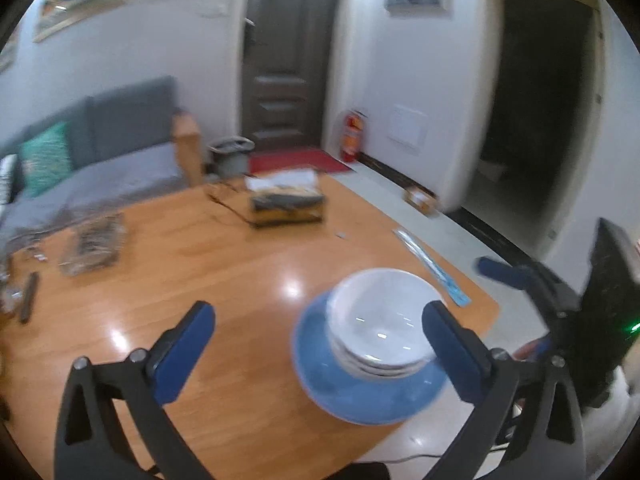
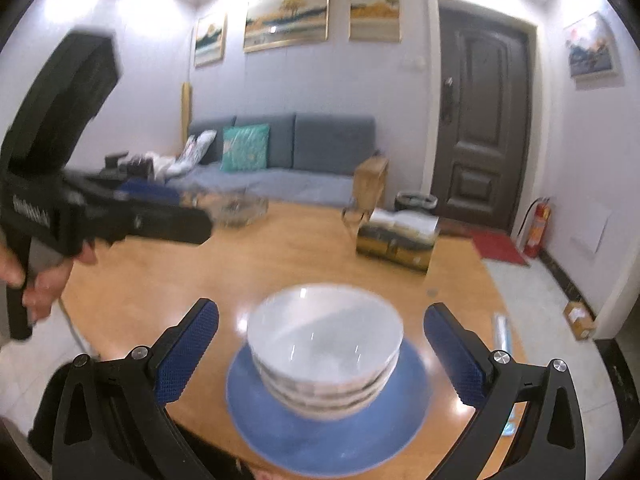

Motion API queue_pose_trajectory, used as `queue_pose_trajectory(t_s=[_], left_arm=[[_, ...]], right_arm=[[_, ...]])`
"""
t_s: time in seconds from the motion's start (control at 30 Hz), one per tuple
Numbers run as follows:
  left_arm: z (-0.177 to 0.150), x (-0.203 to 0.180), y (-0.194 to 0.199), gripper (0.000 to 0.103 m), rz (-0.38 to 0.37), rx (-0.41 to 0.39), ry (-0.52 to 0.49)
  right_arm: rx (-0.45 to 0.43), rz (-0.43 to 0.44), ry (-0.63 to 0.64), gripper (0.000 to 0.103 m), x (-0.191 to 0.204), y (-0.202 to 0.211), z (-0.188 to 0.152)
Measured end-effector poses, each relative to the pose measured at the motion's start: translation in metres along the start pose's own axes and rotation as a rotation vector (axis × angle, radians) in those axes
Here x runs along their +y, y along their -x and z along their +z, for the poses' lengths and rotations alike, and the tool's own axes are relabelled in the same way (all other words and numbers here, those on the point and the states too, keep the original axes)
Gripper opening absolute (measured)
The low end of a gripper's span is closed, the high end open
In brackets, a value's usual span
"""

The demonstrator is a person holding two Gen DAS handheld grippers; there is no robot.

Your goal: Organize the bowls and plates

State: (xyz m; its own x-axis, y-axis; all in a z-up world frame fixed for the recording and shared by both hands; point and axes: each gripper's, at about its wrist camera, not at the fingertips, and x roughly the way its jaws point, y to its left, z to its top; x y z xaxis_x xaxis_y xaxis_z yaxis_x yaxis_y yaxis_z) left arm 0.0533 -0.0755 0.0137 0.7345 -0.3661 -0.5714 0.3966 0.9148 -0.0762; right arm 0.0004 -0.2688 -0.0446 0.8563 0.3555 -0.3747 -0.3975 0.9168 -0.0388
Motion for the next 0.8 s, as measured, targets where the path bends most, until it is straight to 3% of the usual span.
queue_pose_trajectory(t_s=[0.17, 0.33, 0.47, 0.8], left_arm=[[-0.008, 0.019, 0.018, 0.103, 0.163, -0.074, 0.072], [-0.02, 0.027, 0.038, 0.103, 0.332, -0.169, 0.129], [-0.026, 0.03, 0.053, 0.103, 0.363, -0.237, 0.133], [-0.034, 0.032, 0.067, 0.103, 0.428, -0.258, 0.139]], right_arm=[[-0.089, -0.029, -0.017, 0.102, 0.002, 0.013, 0.019], [-0.109, -0.058, -0.016, 0.102, 0.013, 0.023, 0.031], [-0.109, -0.073, 0.004, 0.102, 0.022, 0.026, 0.034], [-0.096, -0.07, -0.01, 0.102, 0.026, 0.019, 0.033]])
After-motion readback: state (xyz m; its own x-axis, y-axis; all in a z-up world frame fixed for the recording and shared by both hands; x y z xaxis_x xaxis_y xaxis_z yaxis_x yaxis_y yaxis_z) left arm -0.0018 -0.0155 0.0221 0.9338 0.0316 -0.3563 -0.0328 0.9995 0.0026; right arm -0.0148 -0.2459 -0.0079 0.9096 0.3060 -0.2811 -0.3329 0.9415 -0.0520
